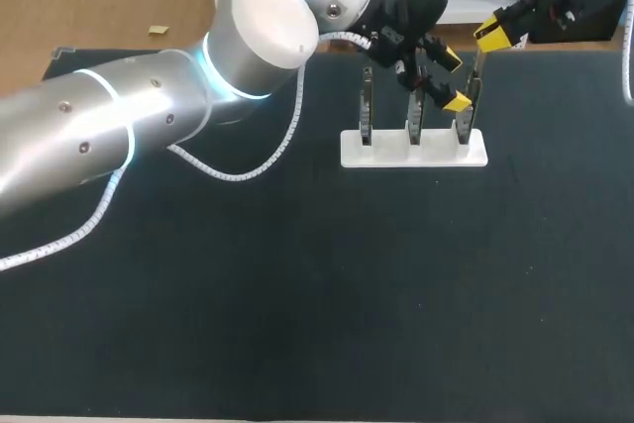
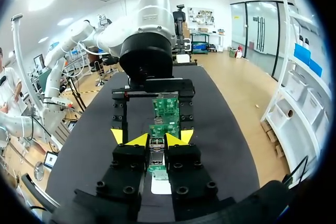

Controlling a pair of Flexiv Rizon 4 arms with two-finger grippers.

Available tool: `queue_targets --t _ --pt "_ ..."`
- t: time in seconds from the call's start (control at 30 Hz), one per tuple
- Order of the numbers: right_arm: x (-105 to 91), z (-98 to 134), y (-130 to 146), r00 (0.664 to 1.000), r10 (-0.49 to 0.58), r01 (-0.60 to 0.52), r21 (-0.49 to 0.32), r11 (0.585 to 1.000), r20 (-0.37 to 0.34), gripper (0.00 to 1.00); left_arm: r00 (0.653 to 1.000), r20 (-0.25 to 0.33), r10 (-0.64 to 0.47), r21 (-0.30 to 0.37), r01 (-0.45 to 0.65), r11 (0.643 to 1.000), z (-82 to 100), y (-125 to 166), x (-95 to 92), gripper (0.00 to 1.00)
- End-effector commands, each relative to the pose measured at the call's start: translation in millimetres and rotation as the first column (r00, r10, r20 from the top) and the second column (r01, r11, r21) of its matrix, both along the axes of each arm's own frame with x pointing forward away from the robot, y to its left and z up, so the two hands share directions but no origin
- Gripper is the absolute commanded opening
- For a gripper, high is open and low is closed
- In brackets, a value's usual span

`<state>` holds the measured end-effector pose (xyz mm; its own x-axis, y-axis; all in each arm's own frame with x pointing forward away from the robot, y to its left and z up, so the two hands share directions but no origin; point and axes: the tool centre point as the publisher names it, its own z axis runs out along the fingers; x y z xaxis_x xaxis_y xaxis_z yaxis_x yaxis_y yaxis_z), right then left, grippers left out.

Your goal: Pick up the optical module with the left hand, and insert it into the network port with the right hand.

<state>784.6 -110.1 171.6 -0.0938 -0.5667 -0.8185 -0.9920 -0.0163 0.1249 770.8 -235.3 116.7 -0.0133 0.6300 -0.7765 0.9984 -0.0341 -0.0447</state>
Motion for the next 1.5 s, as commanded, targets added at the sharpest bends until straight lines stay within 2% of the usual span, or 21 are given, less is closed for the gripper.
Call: queue_targets --t 0.03,0.93,1.5 --pt "-0.8 -0.2 2.1 1.0 -0.003 0.003 -0.004 1.0 0.003 0.0 1.0 -0.003 0.0 0.007 0.0 1.0 1.2 -1.0 1.3 1.0" --pt "-1.6 -6.9 3.5 1.0 -0.006 0.006 -0.017 1.0 -0.002 0.0 1.0 -0.003 0.0 0.007 0.0 1.0 1.2 -1.0 1.3 1.0" --pt "-3.3 -1.8 2.3 0.999 -0.007 0.007 -0.006 1.0 0.032 0.0 1.0 -0.003 0.0 0.007 0.0 1.0 1.2 -1.0 1.3 1.0"
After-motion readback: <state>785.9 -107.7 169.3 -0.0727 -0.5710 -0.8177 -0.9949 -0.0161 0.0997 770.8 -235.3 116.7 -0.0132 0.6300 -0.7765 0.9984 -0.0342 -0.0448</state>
